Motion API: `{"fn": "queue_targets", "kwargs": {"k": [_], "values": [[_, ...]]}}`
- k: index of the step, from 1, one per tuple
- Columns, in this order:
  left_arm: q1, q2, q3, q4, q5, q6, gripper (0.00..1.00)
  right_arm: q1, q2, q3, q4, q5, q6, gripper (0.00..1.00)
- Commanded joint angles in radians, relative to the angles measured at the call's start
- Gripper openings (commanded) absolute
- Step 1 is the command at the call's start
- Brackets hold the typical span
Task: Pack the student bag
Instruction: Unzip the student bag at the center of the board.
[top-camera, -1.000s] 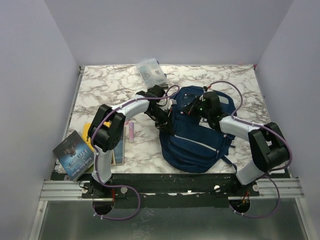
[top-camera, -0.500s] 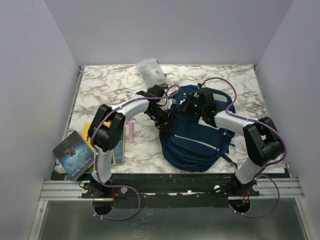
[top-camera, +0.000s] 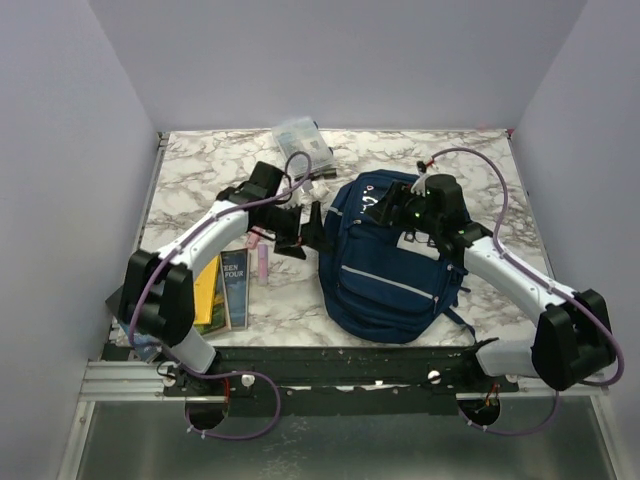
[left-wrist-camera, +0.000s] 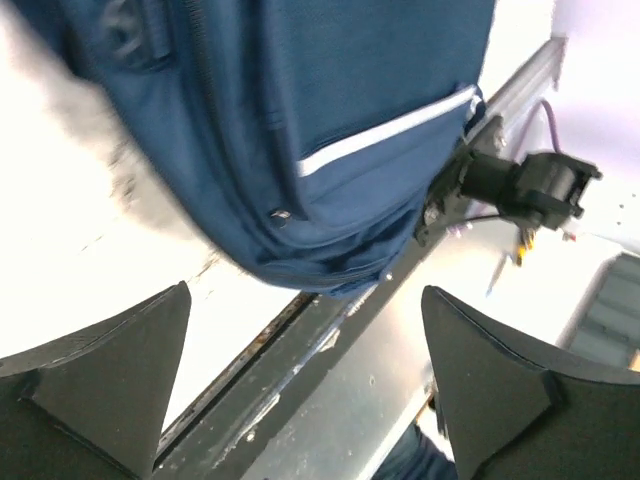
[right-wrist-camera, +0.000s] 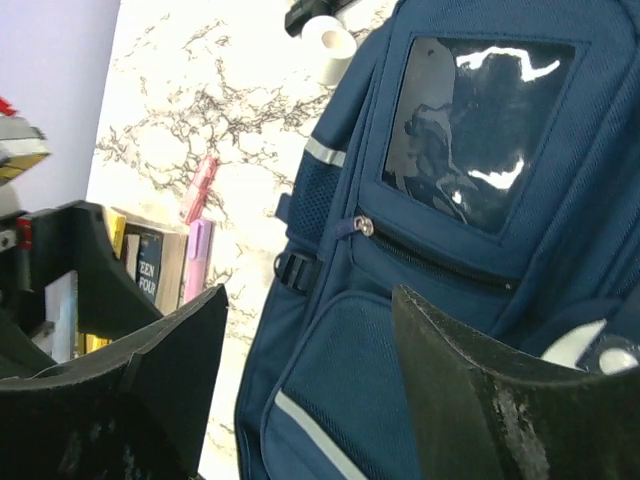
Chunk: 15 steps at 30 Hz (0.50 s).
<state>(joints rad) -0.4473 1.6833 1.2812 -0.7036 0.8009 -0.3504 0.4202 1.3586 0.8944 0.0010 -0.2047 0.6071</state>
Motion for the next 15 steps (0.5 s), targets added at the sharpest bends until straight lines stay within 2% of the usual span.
{"fn": "queue_targets", "kwargs": {"k": [1, 3, 5, 6, 8, 15], "values": [[0.07, -0.215, -0.191, 0.047, -0.282, -0.097, 0.98, 0.0, -0.067, -0.064, -0.092, 0.017, -0.048, 0.71], [0.111, -0.298, -0.273, 0.049, -0.438, -0.131, 0.95, 0.0, -0.08, -0.085, -0.089, -0.001, -0.047, 0.71], [0.15, -0.348, -0.327, 0.045, -0.587, -0.154, 0.82, 0.0, -0.087, -0.113, -0.062, -0.033, -0.045, 0.71], [0.163, -0.358, -0.343, 0.039, -0.644, -0.166, 0.72, -0.001, -0.088, -0.126, -0.042, -0.057, -0.045, 0.71], [0.171, -0.356, -0.355, 0.042, -0.701, -0.186, 0.61, 0.0, -0.089, -0.138, -0.031, -0.088, -0.047, 0.69], [0.158, -0.176, -0.255, 0.031, -0.793, -0.206, 0.55, 0.0, -0.134, -0.164, -0.048, -0.122, -0.071, 0.67]]}}
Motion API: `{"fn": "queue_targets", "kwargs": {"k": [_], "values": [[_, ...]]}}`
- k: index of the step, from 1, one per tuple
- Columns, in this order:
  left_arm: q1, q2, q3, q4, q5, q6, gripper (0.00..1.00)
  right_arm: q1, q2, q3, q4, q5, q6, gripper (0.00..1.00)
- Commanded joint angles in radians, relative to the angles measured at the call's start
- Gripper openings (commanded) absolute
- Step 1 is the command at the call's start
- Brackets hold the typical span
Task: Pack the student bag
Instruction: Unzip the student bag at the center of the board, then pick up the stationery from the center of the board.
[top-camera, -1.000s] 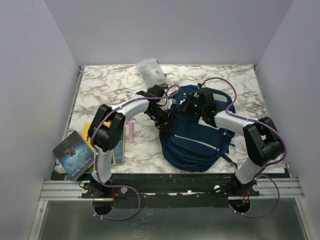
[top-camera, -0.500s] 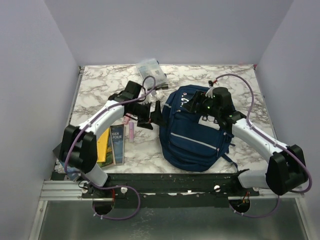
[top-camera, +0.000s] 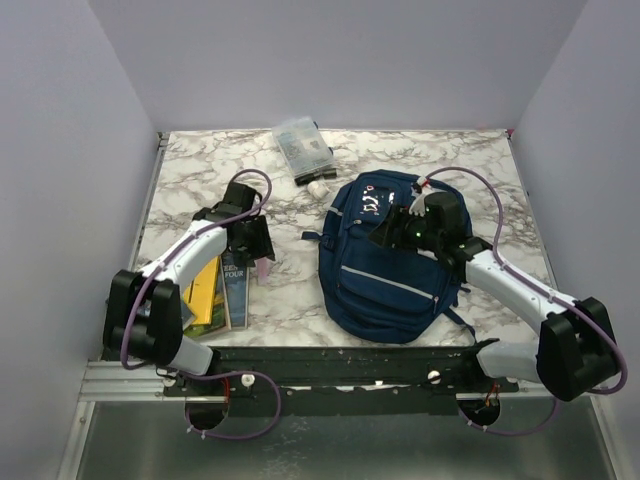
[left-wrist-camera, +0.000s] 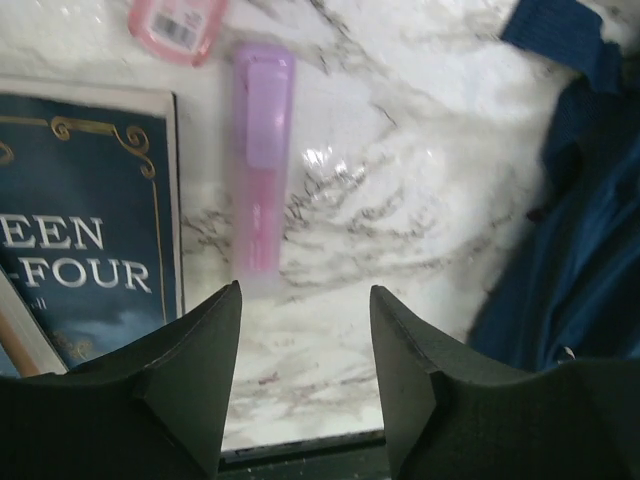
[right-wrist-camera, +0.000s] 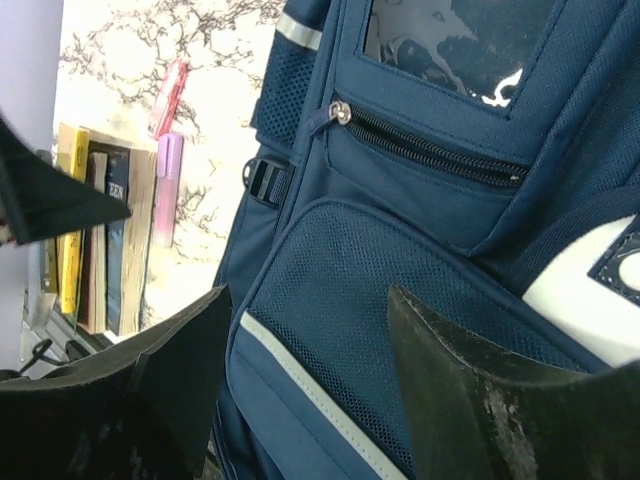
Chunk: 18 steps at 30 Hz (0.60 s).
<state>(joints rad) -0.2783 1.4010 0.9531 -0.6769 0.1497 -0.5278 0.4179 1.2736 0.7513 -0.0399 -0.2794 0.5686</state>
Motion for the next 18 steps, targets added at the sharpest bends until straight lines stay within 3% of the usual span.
{"fn": "queue_targets", "kwargs": {"k": [1, 6, 11, 18], "values": [[-0.014, 0.127, 0.084, 0.003, -0.142, -0.031, 0.54, 0.002, -0.06, -0.02, -0.021, -0.049, -0.036, 0.67], [-0.022, 0.214, 0.084, 0.016, -0.213, -0.037, 0.54, 0.002, -0.136, -0.061, -0.047, -0.025, -0.06, 0.67], [-0.056, 0.236, 0.08, 0.029, -0.215, -0.044, 0.37, 0.002, -0.158, -0.087, -0.066, 0.0, -0.089, 0.65], [-0.101, 0.268, 0.108, 0.001, -0.219, -0.035, 0.39, 0.002, -0.162, -0.082, -0.075, -0.047, -0.089, 0.63]]}}
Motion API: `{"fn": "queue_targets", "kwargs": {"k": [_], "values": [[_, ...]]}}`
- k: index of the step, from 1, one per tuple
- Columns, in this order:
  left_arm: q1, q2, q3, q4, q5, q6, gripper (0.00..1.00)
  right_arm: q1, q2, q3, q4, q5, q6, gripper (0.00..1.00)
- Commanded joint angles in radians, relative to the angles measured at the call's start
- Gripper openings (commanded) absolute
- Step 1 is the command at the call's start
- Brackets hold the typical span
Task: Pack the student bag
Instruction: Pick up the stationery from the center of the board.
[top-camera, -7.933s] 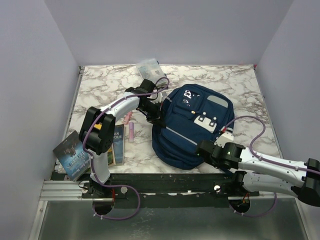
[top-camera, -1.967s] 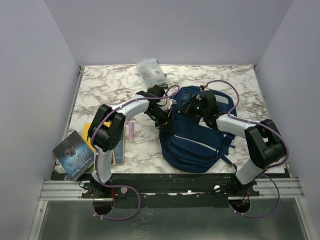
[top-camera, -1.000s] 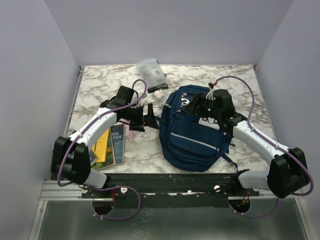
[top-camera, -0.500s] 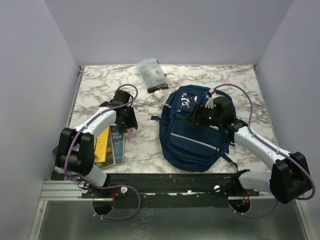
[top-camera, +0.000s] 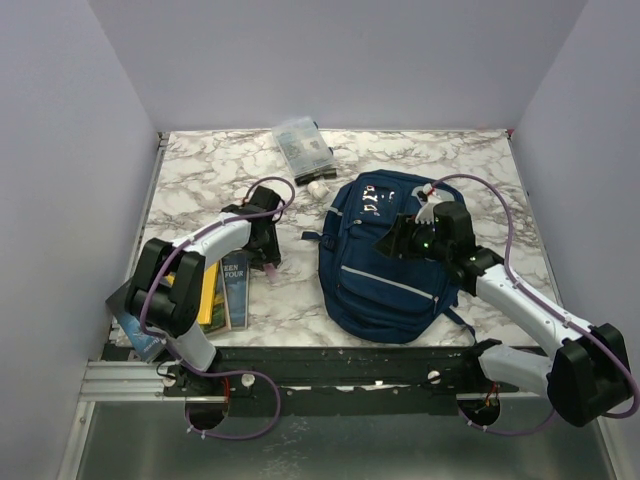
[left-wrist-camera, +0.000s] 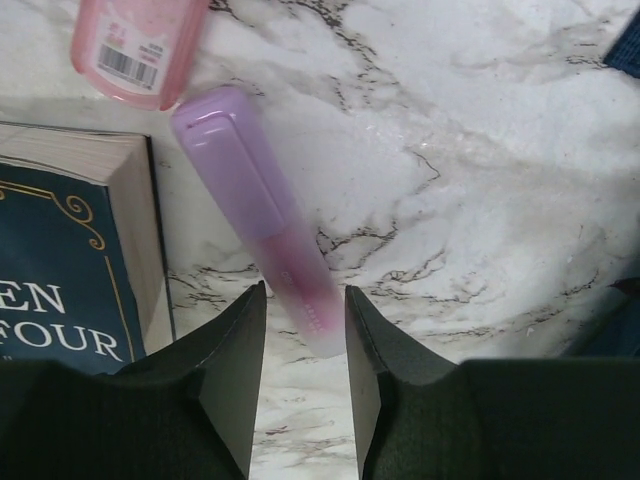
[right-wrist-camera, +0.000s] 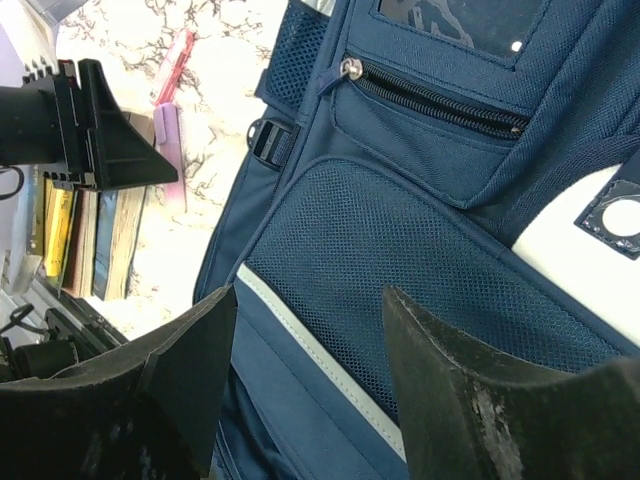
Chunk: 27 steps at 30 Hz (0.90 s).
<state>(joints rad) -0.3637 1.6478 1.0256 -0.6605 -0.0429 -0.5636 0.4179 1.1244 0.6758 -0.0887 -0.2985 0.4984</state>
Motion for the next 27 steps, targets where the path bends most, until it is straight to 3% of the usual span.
{"fn": "queue_targets", "kwargs": {"k": [1, 3, 9, 18, 22, 27], "values": [[-0.015, 0.025, 0.038, -0.019, -0.017, 0.002, 0.42, 0.002, -0.019, -0.008, -0.027, -0.031, -0.017, 0.63], [-0.018, 0.036, 0.051, -0.03, 0.01, 0.009, 0.48, 0.003, -0.03, -0.009, -0.032, -0.042, -0.016, 0.63], [-0.03, 0.089, 0.116, -0.082, 0.02, -0.006, 0.44, 0.003, -0.064, -0.013, -0.045, -0.048, -0.002, 0.62], [-0.029, 0.147, 0.168, -0.175, 0.04, -0.158, 0.5, 0.004, -0.127, 0.007, -0.099, -0.038, -0.005, 0.62], [-0.035, 0.203, 0.166, -0.146, 0.133, -0.213, 0.44, 0.003, -0.133, 0.006, -0.096, -0.043, -0.007, 0.62], [-0.037, 0.138, 0.105, -0.089, 0.051, -0.271, 0.31, 0.003, -0.134, 0.007, -0.116, -0.035, -0.024, 0.62]]}}
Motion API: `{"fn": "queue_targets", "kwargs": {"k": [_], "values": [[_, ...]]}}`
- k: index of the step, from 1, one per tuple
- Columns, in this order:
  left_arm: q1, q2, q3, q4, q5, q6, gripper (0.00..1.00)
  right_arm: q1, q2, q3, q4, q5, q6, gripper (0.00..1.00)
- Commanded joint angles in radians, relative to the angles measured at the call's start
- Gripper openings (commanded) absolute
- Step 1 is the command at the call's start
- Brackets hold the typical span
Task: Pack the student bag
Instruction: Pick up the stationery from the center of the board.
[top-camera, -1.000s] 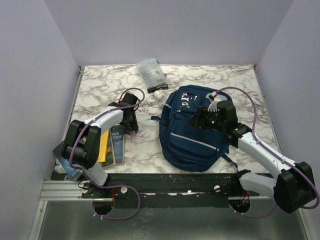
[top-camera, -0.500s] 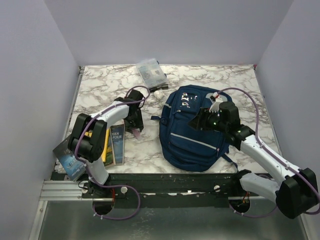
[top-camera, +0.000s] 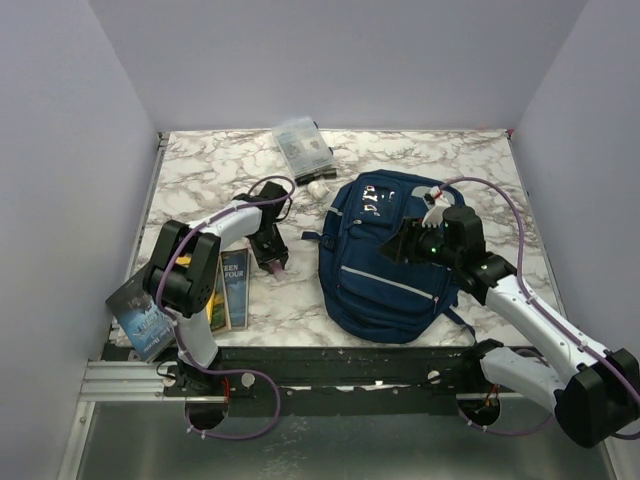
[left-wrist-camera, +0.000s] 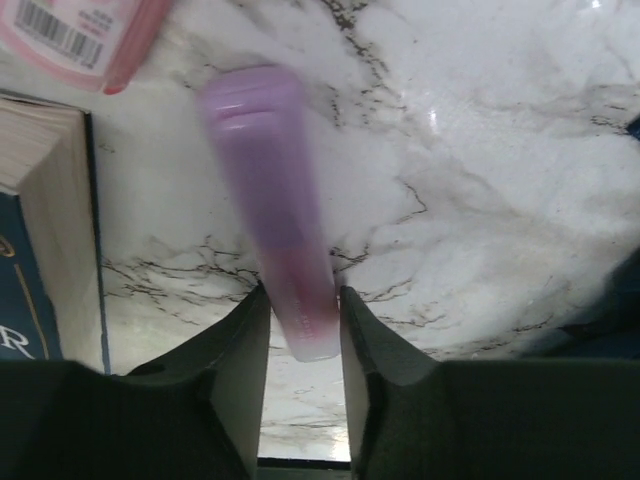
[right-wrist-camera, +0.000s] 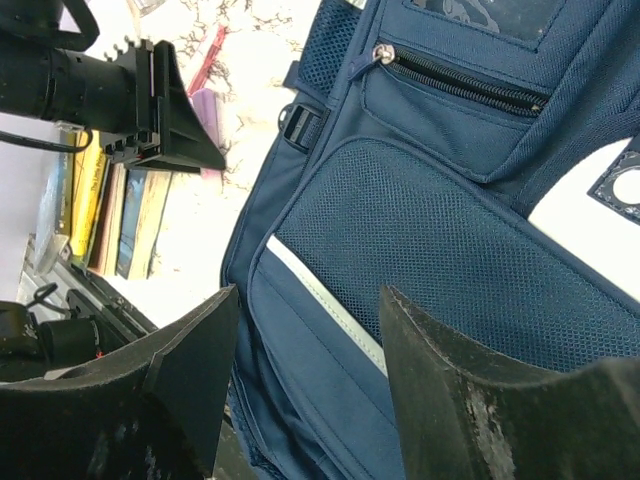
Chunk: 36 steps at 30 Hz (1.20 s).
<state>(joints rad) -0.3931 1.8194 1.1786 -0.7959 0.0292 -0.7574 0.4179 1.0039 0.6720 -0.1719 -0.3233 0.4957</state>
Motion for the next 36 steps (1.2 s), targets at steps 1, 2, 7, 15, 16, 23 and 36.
{"fn": "queue_targets", "kwargs": {"k": [1, 2, 7, 15, 16, 23, 36], "values": [[-0.009, -0.047, -0.054, 0.055, -0.022, -0.072, 0.29, 0.004, -0.016, 0.008, -0.032, -0.014, -0.022, 0.62], [-0.013, -0.066, -0.063, 0.061, -0.034, -0.062, 0.26, 0.003, -0.017, 0.001, -0.026, -0.025, -0.02, 0.62], [-0.055, -0.185, -0.123, 0.099, -0.054, -0.021, 0.09, 0.004, 0.028, -0.023, 0.026, -0.098, 0.033, 0.61], [-0.163, -0.472, -0.196, 0.258, 0.127, 0.052, 0.0, 0.057, 0.102, -0.123, 0.441, -0.302, 0.389, 0.6], [-0.164, -0.498, -0.198, 0.281, 0.176, 0.022, 0.0, 0.089, 0.107, -0.127, 0.473, -0.287, 0.398, 0.6], [-0.171, -0.611, -0.216, 0.382, 0.319, -0.309, 0.0, 0.324, 0.096, -0.155, 0.562, -0.018, 0.422, 0.59], [-0.224, -0.628, -0.261, 0.5, 0.37, -0.429, 0.0, 0.403, 0.188, -0.099, 0.605, 0.179, 0.403, 0.48]]}}
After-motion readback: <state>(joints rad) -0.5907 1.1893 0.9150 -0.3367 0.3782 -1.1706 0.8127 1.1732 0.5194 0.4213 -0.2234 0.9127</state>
